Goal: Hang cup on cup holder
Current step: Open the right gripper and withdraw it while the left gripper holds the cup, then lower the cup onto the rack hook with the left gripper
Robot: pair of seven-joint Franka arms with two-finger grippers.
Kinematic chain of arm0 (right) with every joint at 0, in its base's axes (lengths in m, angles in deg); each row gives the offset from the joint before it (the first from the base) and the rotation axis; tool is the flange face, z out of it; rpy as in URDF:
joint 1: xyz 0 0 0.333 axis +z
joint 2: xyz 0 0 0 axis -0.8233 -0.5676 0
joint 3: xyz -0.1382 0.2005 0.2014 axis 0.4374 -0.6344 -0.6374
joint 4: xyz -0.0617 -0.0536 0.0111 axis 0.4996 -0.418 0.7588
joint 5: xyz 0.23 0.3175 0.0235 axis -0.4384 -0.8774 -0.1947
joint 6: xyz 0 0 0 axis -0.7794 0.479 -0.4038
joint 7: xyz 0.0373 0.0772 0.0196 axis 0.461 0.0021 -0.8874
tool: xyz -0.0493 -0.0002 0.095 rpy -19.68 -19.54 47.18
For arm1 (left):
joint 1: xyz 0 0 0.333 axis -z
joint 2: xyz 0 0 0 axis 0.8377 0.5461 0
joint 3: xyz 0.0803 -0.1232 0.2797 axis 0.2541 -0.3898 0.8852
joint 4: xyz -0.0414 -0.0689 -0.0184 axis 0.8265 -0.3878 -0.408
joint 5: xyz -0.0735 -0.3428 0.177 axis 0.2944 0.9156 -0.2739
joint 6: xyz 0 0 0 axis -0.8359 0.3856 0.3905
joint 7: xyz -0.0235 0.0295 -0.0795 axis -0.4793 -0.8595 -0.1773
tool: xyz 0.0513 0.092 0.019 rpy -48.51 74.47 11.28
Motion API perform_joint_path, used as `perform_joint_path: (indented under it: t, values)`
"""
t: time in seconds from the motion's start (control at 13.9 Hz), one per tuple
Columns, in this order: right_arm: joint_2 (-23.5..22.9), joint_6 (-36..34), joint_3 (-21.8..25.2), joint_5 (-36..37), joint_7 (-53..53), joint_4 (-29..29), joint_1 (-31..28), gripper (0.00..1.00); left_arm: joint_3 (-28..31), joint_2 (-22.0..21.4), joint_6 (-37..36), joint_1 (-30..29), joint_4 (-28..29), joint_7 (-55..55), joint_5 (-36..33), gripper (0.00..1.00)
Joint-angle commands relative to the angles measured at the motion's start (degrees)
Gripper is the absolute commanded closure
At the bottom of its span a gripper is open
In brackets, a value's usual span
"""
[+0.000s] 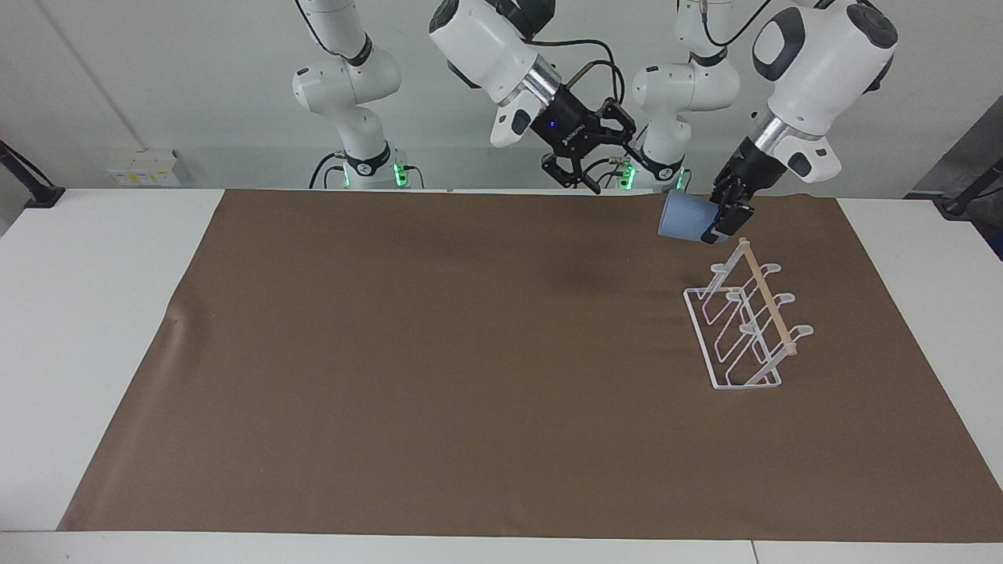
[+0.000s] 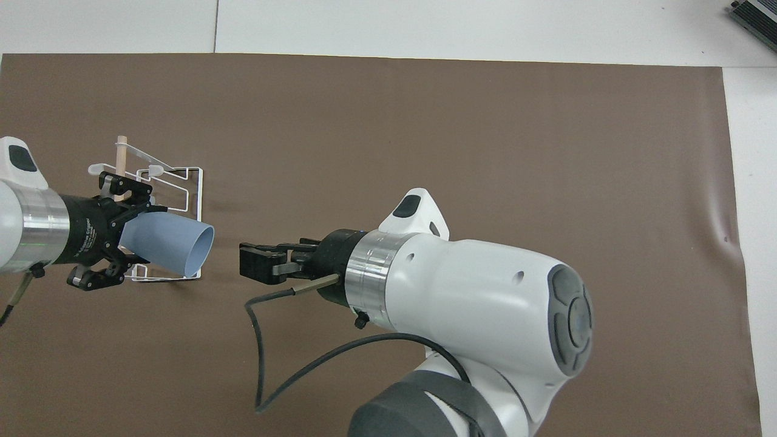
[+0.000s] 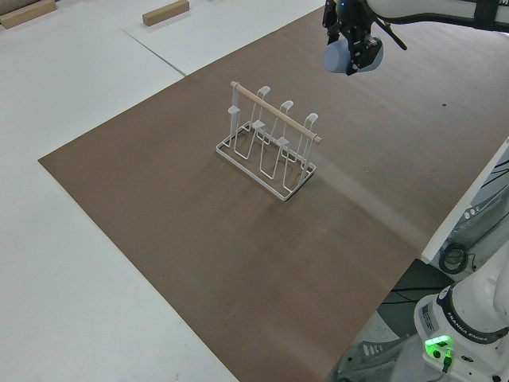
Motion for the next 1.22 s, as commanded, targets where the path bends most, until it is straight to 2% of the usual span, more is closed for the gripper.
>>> perform_joint_path:
  t: [0.0,0.14,0.29,0.65,0.86,1.15]
  values:
    - [0.52,-8.21,-0.29,6.09,9.19,-1.44,-4.14,0.15,-1.96,1.09,6.24,0.57,-0.51,6.62,-11.98,1.0]
    - [0.34,-18.22,-0.29,16.36,13.43,-4.24,-7.05,0.15,-2.05,2.06,7.31,0.74,-1.56,6.64,-20.76,1.0]
    - [0.43,-25.36,-0.12,24.02,13.35,-5.92,-7.49,0.19,-2.31,4.69,7.05,1.01,-4.11,6.64,-28.25,1.0]
    - [1.4,-41.27,0.23,32.31,11.51,-10.92,-14.77,0.23,-2.75,9.18,8.54,2.94,-6.84,7.34,-44.33,1.0]
    - [1.74,-48.05,0.32,35.47,7.39,-13.4,-19.87,0.23,-2.84,13.04,10.04,4.25,-7.02,14.52,-54.79,1.0]
    - [2.71,-51.58,0.32,41.35,5.71,-13.31,-24.63,0.23,-2.75,16.65,13.03,4.26,-7.99,16.83,-57.71,1.0]
